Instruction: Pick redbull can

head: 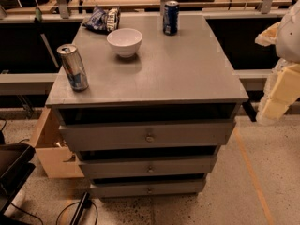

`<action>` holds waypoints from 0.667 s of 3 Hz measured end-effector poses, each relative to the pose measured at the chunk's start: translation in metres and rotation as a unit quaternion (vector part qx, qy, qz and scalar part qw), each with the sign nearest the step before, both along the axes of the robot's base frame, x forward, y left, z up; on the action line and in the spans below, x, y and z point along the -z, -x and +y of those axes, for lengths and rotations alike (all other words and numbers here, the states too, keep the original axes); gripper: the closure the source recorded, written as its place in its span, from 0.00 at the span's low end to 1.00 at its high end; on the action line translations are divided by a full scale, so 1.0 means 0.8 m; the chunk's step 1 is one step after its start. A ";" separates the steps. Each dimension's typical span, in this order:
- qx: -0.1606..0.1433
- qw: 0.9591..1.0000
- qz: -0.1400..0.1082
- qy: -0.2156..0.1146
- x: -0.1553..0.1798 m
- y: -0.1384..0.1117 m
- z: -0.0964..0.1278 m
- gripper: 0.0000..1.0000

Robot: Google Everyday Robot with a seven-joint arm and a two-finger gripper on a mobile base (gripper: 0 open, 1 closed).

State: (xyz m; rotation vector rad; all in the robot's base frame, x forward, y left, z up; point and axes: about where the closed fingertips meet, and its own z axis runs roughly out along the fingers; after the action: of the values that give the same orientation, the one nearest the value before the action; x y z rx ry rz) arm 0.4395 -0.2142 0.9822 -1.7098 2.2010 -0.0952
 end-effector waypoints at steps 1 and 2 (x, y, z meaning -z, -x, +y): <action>-0.022 0.998 -0.034 -0.052 -0.014 -0.015 0.025 0.00; -0.053 0.985 -0.085 -0.138 -0.016 -0.034 0.058 0.00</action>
Offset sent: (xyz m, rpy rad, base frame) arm 0.0448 0.1169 0.0601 0.7918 -0.3759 0.1988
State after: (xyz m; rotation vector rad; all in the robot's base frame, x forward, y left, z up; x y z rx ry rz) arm 0.4664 -0.1678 0.9951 -1.5967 1.8979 0.0854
